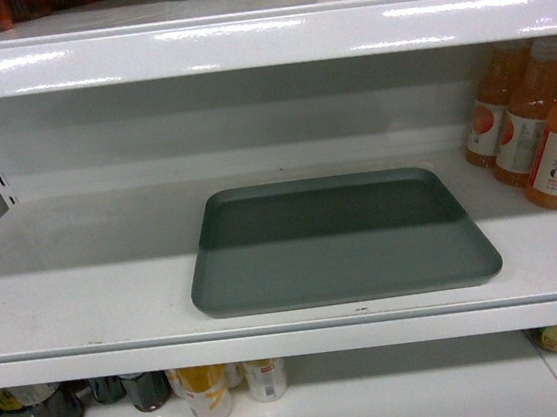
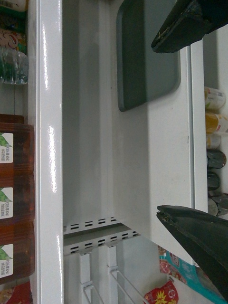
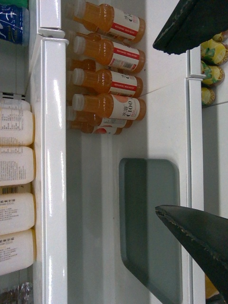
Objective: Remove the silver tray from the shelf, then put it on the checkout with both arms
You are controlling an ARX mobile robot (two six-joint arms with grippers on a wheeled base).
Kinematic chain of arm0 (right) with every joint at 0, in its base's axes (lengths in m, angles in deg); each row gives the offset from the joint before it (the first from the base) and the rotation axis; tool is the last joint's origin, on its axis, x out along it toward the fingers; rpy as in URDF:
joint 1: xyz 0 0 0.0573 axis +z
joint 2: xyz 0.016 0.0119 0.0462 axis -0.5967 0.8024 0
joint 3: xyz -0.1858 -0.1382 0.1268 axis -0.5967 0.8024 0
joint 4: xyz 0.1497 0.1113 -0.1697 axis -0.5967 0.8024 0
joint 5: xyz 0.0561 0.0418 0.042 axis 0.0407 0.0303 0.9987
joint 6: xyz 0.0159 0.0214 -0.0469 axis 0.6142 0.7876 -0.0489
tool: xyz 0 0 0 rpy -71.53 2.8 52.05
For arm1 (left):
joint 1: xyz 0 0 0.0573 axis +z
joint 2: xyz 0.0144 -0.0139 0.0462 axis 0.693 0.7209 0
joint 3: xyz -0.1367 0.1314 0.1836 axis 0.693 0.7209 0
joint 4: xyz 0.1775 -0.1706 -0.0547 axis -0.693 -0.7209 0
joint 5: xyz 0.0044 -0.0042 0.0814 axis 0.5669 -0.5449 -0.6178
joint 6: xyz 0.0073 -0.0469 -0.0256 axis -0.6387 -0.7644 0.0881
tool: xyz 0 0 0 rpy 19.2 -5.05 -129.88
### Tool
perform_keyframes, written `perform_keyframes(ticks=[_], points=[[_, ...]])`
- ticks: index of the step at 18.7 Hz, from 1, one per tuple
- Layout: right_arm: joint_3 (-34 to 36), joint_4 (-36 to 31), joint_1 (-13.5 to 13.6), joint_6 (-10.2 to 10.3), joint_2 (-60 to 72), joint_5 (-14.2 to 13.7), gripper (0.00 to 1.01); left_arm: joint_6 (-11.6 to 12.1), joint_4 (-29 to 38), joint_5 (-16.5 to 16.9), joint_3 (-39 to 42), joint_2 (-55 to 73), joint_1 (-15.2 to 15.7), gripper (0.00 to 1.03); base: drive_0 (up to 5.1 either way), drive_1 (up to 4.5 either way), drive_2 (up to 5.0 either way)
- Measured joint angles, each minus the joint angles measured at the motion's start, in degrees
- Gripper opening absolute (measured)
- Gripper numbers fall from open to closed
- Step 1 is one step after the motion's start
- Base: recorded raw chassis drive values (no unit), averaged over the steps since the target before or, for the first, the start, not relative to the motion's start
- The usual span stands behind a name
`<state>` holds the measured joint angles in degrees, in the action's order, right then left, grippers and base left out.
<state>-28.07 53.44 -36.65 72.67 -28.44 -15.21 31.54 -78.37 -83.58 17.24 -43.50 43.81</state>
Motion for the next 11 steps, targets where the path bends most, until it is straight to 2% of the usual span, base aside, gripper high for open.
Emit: perform_keyframes(ticks=[11], points=[[0.0, 0.0, 0.0, 0.0, 0.0, 0.0, 0.98, 0.0, 0.0, 0.0, 0.0, 0.0, 0.0, 0.98, 0.0, 0.00, 0.0]])
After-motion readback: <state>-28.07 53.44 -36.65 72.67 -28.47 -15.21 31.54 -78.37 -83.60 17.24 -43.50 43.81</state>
